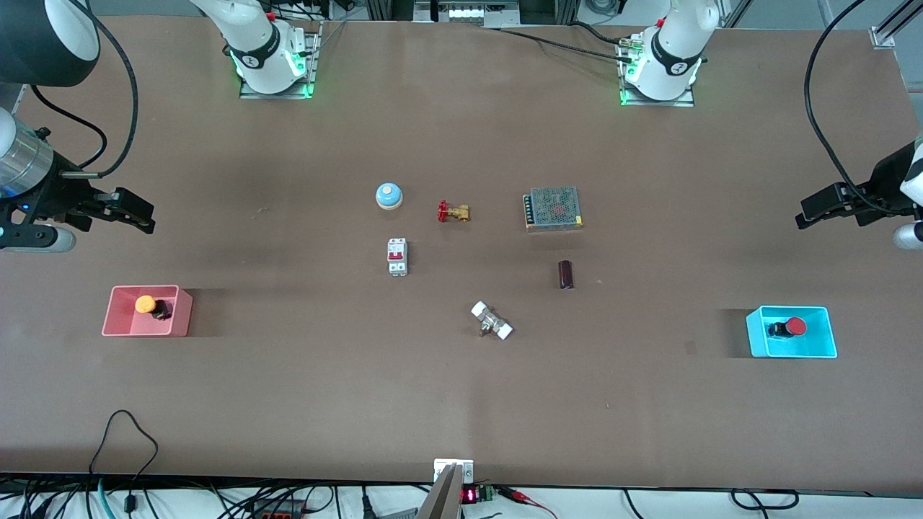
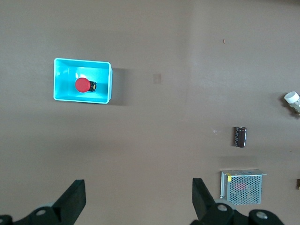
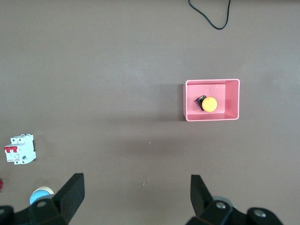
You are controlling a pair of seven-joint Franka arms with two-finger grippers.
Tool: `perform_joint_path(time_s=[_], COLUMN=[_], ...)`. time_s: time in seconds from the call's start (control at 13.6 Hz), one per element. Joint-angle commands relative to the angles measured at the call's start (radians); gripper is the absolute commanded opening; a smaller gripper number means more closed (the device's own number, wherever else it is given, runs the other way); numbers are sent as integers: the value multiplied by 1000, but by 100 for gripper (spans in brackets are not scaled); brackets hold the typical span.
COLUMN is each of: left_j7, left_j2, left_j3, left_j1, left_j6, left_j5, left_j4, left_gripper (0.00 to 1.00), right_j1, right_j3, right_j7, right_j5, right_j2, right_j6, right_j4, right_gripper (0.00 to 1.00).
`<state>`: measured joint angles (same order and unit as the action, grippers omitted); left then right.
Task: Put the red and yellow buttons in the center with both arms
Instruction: 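Lower the right gripper into the pink box while the left gripper enters the cyan box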
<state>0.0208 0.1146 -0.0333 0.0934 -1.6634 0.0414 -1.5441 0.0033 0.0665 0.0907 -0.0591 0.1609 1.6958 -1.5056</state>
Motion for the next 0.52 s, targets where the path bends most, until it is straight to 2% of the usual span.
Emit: perform_joint_path(time_s=[0.0, 0.44], left_j7=[10, 1], left_j2=[-24, 36], left_j3=[9, 9], left_j1=[-12, -24], left_j6=[2, 7], left_j5=[-20, -23], left_j4=[-22, -1], left_gripper=[100, 100], right_j1=[0, 4], right_j3=[2, 2], right_j7=[-2, 4], right_j5=[13, 19], right_j2=[-3, -47], right_j6=[-30, -45], right_j4=[16, -11], right_gripper=[100, 100])
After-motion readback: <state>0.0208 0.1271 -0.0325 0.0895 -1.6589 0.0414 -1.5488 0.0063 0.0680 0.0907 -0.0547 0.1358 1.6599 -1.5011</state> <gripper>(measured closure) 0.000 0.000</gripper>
